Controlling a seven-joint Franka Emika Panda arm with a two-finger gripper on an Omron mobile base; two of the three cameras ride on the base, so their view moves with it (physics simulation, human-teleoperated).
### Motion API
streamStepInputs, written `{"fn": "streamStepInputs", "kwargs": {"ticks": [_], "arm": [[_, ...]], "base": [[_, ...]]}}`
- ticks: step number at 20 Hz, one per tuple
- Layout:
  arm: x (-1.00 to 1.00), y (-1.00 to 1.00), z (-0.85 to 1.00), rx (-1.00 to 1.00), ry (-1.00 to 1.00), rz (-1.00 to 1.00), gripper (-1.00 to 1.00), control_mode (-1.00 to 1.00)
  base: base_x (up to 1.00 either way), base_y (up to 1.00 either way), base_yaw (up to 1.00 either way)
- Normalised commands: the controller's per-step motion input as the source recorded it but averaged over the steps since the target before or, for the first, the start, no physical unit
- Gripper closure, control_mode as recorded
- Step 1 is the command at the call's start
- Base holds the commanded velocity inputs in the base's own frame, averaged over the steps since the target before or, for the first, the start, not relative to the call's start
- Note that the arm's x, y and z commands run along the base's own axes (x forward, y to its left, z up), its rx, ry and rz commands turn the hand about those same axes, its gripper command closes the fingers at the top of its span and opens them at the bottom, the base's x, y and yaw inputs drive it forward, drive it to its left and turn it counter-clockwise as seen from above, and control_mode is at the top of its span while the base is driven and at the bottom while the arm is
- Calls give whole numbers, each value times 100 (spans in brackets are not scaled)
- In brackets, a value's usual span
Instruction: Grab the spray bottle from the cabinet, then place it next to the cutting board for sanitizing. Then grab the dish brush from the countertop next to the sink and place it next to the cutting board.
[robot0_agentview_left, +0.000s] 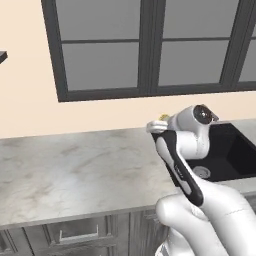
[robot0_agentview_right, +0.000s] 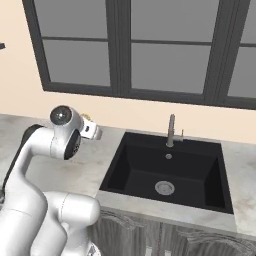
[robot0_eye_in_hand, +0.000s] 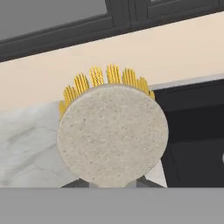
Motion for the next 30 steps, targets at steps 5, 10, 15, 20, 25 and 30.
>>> {"fn": "streamStepInputs", "kwargs": {"ticks": [5, 10, 15, 20, 25, 30], "arm": [[-44, 0, 56, 8, -25, 0, 100, -100], [-44, -4, 50, 4, -19, 0, 100, -100], [-64, -4, 53, 1, -17, 0, 100, -100], [-91, -1, 56, 0, -9, 0, 100, -100], [-98, 0, 41, 0, 0, 0, 100, -100], [-95, 0, 19, 0, 0, 0, 100, -100]], "base": [[0, 0, 0], [0, 0, 0], [0, 0, 0], [0, 0, 0], [0, 0, 0], [0, 0, 0]]}}
